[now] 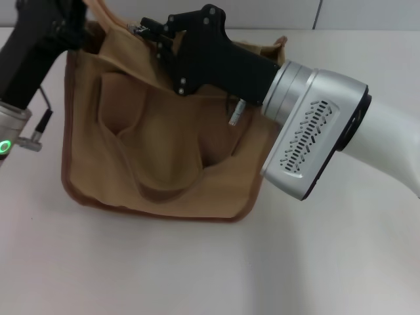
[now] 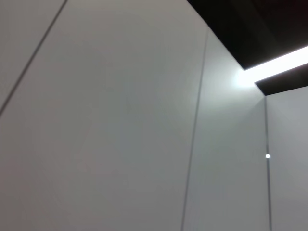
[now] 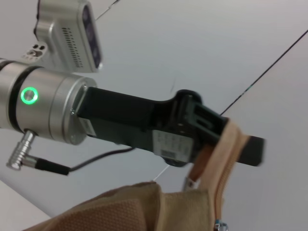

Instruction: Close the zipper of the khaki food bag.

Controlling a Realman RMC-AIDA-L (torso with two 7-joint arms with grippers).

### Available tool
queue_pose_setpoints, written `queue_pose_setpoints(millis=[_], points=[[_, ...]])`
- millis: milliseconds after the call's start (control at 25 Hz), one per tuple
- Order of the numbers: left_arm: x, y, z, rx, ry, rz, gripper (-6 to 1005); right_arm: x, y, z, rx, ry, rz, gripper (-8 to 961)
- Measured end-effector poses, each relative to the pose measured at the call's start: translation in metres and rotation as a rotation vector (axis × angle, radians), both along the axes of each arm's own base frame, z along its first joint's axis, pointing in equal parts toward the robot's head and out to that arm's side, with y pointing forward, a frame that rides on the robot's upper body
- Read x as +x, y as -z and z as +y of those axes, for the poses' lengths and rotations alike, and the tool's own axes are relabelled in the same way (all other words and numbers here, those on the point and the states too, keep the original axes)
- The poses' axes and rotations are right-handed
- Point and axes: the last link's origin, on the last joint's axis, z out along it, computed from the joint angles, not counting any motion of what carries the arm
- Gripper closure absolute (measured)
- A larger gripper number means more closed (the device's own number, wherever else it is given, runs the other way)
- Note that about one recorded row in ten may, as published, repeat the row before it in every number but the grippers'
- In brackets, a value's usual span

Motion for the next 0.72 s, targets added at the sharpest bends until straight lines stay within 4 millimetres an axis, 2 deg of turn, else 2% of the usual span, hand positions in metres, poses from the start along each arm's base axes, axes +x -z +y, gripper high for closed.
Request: queue_pose_setpoints(millis=[160, 200, 320, 520, 600, 720], points=[[0.0, 0.0, 0.0, 0.0, 0.0, 0.0, 974, 0.005, -0.001, 0.0, 0.002, 0.017, 0.004, 948], [-0.012, -0.005, -0.002, 0.026, -0.059, 0.002, 974, 0.008, -0.001, -0.001, 0.001, 0.028, 0.006, 948], [-0.02, -0.008, 0.0, 0.039, -0.102, 0.003, 974, 0.013, -0.002, -0.002, 0.0, 0.044, 0.008, 947], [-0.025, -0.009, 0.003, 0.048, -0.142, 0.009, 974, 0.032, -0.006, -0.01, -0.023, 0.105, 0.052, 947], [-0.026, -0.011, 0.004, 0.055, -0.153, 0.013, 974, 0.044, -0.014, -0.015, -0.026, 0.138, 0.106, 947], [-0.03, -0.014, 0.005, 0.073, -0.179, 0.006, 974, 0.051, -0.018, -0.017, -0.018, 0.155, 0.129, 947]])
